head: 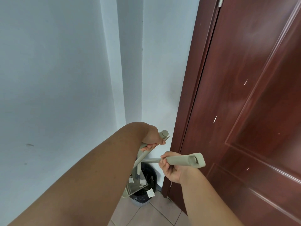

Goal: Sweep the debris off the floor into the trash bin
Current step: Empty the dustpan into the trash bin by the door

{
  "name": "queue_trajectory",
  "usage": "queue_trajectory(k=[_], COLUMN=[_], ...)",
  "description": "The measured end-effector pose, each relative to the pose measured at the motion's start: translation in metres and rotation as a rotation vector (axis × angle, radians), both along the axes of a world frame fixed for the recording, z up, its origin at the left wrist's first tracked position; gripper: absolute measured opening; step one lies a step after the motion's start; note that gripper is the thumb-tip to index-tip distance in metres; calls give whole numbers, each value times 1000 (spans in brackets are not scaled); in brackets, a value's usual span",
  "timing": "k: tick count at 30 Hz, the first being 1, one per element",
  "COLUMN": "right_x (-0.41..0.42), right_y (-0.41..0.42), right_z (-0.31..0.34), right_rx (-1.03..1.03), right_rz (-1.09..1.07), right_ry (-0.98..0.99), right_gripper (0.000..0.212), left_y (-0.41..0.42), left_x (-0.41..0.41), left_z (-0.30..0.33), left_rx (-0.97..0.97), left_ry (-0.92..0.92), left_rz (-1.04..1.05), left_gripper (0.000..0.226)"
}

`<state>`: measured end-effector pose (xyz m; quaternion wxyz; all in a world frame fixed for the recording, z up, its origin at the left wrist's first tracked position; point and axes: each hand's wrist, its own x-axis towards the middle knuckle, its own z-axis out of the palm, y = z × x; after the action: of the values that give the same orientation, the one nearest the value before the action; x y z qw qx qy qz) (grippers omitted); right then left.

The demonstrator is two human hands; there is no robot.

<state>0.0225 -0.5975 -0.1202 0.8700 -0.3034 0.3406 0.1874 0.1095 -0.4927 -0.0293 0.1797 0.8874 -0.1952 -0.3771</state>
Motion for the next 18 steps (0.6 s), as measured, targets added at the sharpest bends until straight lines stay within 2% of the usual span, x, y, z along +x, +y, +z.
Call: queue_trajectory(k=[14, 18], right_x=[-1, -8], right_y=[25, 33], right_z=[-14, -30], right_rx=[39, 10], right_rz=[-89, -58], right_ry=[-44, -20], right_gripper=[34, 29], left_y=[-4, -4], left_x=[-8, -8], left_z=[3, 5], left_rx=[12, 21], left_ry=[71, 56], left_rz=[56, 55], left_gripper=[36, 36])
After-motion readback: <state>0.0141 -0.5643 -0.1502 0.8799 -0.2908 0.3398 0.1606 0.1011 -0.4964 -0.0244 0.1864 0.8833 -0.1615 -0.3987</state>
